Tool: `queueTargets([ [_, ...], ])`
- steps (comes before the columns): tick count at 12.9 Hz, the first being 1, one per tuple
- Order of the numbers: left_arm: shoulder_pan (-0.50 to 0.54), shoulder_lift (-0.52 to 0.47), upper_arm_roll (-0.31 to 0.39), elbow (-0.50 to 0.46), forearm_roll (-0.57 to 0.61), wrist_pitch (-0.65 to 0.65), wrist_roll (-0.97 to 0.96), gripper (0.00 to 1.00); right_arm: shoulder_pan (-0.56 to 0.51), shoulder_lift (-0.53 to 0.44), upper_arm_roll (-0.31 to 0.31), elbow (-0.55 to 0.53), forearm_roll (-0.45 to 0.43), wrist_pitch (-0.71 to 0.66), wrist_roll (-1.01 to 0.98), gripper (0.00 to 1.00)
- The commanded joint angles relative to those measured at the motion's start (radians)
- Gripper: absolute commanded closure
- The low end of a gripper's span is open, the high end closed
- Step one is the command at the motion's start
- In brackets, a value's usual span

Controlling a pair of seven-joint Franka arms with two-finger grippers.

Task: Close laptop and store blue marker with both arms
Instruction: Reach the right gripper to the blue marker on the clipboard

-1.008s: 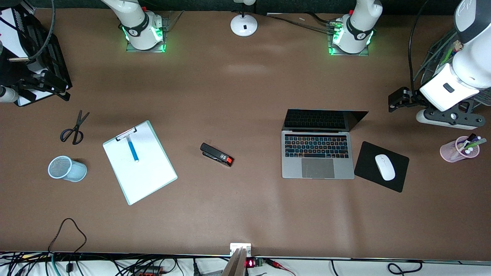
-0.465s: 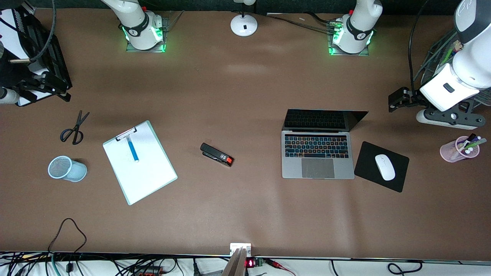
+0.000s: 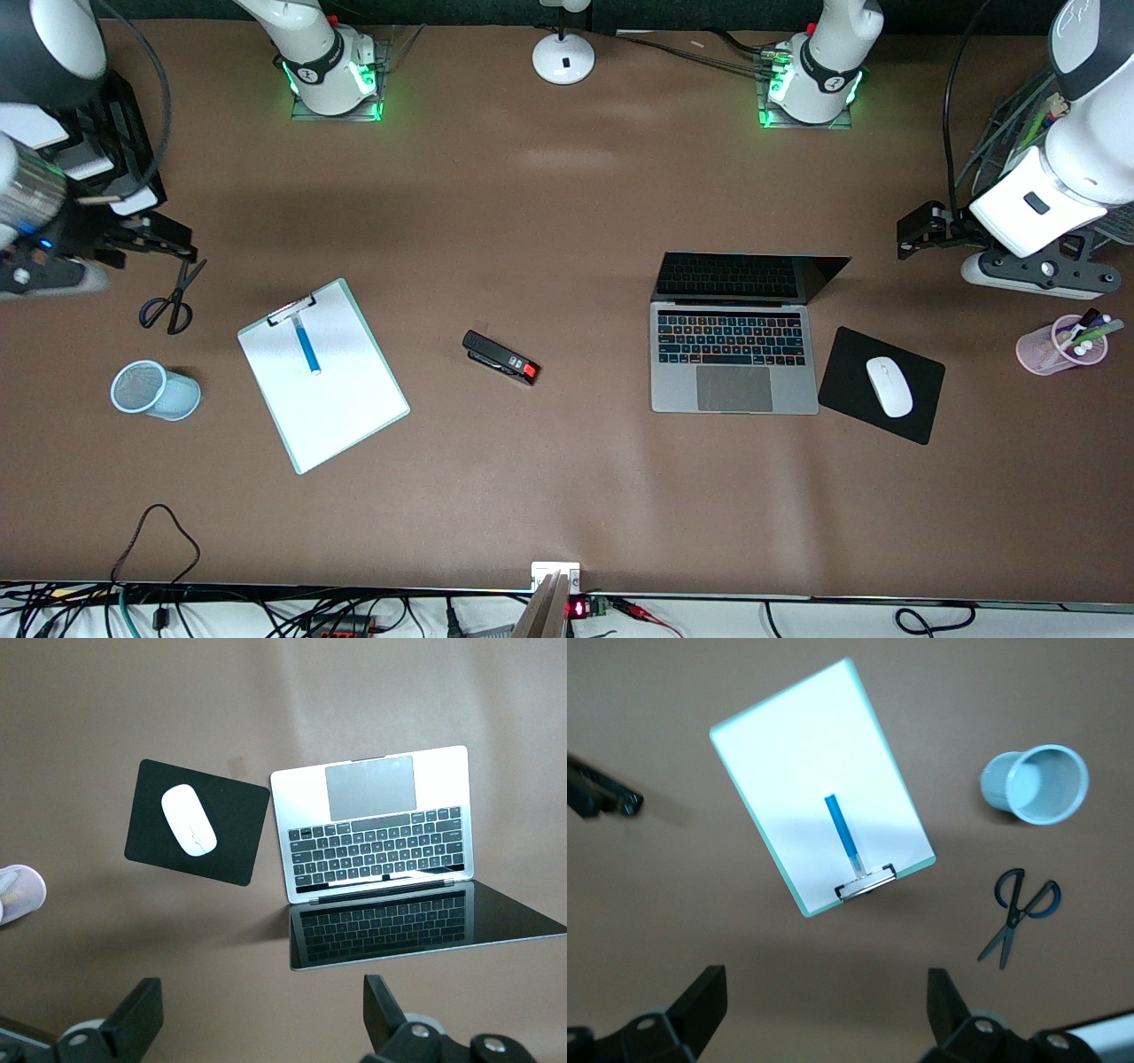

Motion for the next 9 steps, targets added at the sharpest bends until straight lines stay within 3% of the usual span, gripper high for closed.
queueTargets([
  [1, 0.003, 0.001, 0.000, 0.009, 0.001, -0.013, 0.015, 0.00, -0.014, 0.127, 0.006, 0.017, 0.015, 0.052, -0.137, 0.00],
  [4, -0.002, 0.001, 0.000, 0.014, 0.003, -0.015, 0.006, 0.00, -0.014, 0.239, 0.006, 0.011, 0.015, 0.187, -0.154, 0.00],
  [7, 0.001, 0.009, 0.000, 0.014, 0.003, -0.055, 0.012, 0.00, -0.009, 0.311, 0.006, -0.001, 0.014, 0.286, -0.258, 0.23],
  [9, -0.010, 0.013, 0.000, 0.012, 0.003, -0.058, 0.000, 0.00, 0.000, 0.353, 0.008, -0.018, 0.014, 0.385, -0.346, 0.28],
])
